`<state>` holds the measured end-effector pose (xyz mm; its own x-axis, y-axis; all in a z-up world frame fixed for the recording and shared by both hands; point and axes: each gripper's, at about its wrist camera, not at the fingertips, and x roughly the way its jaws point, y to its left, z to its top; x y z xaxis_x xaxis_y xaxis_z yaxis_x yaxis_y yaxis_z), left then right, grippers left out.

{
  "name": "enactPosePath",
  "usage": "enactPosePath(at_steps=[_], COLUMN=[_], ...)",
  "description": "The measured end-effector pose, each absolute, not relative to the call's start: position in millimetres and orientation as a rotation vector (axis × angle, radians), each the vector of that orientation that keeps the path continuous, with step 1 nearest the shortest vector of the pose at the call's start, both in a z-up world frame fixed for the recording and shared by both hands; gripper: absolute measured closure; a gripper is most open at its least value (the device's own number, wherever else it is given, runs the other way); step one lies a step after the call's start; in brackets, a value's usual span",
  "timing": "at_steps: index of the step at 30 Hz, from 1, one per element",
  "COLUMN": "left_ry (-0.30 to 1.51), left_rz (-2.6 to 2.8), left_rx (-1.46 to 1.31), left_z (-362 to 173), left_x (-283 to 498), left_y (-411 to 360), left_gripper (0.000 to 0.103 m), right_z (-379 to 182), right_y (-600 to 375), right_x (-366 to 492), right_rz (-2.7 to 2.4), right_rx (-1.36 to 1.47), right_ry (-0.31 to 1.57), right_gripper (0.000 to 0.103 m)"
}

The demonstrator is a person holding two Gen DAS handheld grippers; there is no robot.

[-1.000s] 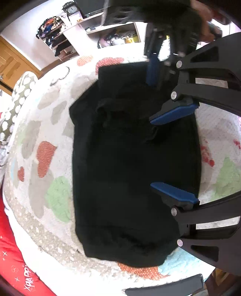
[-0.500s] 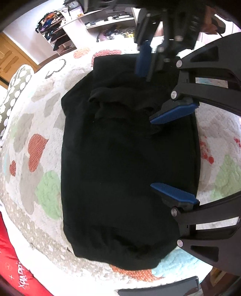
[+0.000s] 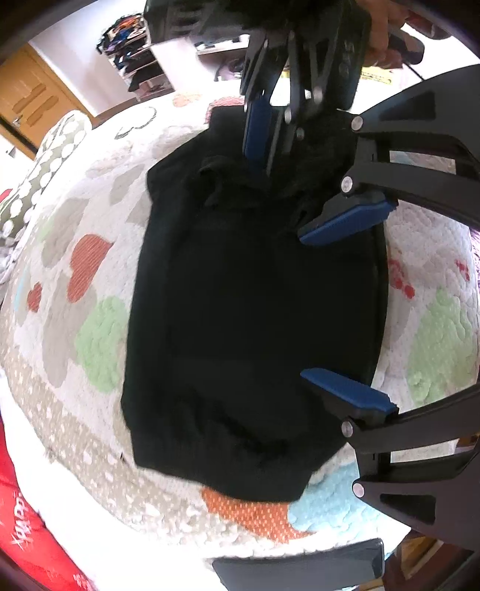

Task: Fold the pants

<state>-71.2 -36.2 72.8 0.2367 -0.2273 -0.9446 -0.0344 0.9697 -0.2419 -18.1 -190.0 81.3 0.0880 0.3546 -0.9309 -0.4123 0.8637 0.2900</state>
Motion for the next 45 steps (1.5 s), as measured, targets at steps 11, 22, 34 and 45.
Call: enactPosePath(at_steps=[11,22,34,45], left_ry=[1.322,1.299,1.256,1.245], left_rz=[-0.055,0.059,0.109,0.156], left_rx=[-0.33,-0.606,-0.77,-0.771], left_z=[79,64,42,34], left_x=[-85,-126,-136,-114], left_y=[4,48,68,69], left_gripper=[0.03,0.023,0.023,0.019], right_z=[93,84,59,45], right_y=[-114,-43,12,27], right_x=[15,42,61,74], right_rz=[0.725,0.877,0.994,1.02], right_rx=[-0.153,-0.312,-0.474,-0.511], right_ry=[1.33,1.302,1.329,1.364], right_gripper=[0.042,0.03,0.028,0.027])
